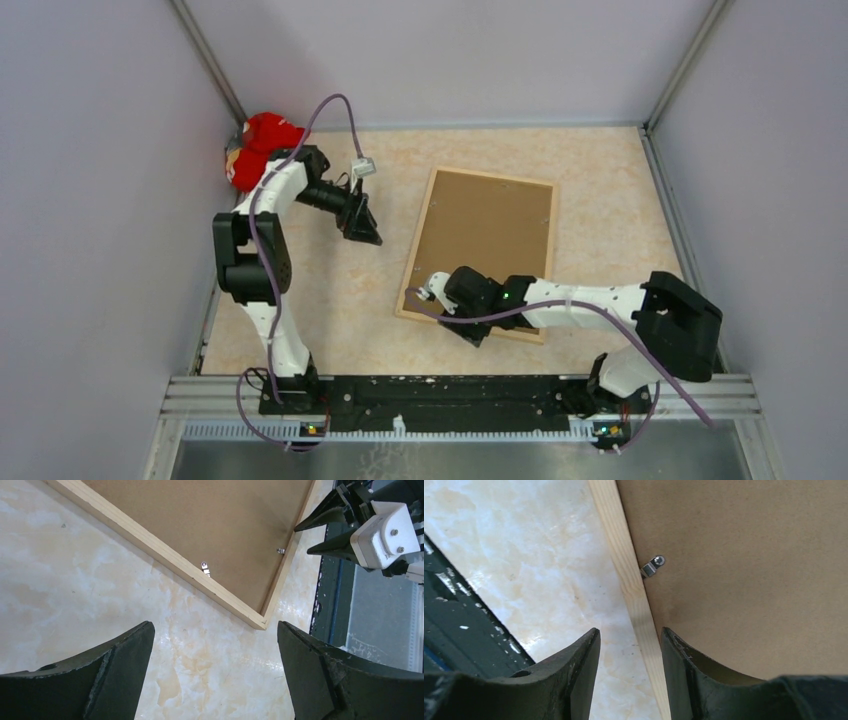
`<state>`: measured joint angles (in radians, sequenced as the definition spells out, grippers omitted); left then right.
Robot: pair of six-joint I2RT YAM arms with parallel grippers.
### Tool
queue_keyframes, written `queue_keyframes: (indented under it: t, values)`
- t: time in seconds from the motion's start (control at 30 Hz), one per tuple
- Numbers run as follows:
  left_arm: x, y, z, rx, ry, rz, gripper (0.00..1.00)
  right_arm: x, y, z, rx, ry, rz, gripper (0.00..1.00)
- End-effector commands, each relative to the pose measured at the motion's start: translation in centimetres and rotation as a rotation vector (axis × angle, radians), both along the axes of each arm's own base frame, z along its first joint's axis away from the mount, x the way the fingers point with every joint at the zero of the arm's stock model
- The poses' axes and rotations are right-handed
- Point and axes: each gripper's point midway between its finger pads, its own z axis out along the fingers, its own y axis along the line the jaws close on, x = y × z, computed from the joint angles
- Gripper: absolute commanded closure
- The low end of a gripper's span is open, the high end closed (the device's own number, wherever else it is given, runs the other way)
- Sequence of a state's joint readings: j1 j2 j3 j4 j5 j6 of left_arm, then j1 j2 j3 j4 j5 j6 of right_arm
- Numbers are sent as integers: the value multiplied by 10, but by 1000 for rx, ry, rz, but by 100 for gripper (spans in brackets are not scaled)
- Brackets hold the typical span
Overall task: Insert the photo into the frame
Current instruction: Turn over the photo frame at the center of the board.
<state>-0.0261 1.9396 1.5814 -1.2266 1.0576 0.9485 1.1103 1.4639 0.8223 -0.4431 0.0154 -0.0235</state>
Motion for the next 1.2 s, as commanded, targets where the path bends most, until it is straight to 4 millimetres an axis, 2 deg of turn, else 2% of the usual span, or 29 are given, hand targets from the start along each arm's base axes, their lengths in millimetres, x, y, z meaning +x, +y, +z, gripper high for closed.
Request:
queue_keyframes:
  t: [0.0, 0.33, 0.43, 0.53, 0.57, 0.63, 0.73, 0.83, 0.97, 1.17]
  values:
    - [-7, -2, 19, -42, -137, -56, 1, 17, -1, 1, -18, -102, -23, 53]
    - [-12, 2, 18, -42, -192, -85, 1, 18, -6, -11, -48, -106, -22, 61]
    - [-14, 4, 23, -47, -233, -100, 1, 19, -2, -9, -44, -108, -19, 75]
    - [-20, 5, 28, -43, -280, -127, 1, 25, 3, -4, -40, -126, -35, 98]
    - [-23, 6, 29, -34, -301, -141, 1, 29, 6, 1, -32, -139, -43, 100]
    - [-31, 9, 29, -21, -340, -181, 1, 37, 17, 15, -9, -167, -54, 100]
    - [-45, 15, 31, 17, -458, -272, 1, 52, 42, 48, 47, -206, -46, 100]
    - [-53, 21, 36, 72, -633, -342, 1, 66, 72, 88, 129, -201, -41, 100]
    - [-65, 22, 49, 102, -877, -429, 1, 80, 94, 129, 222, -165, -46, 100]
    - [-48, 23, 81, 209, -1291, -419, 1, 95, 110, 181, 333, -111, -48, 100]
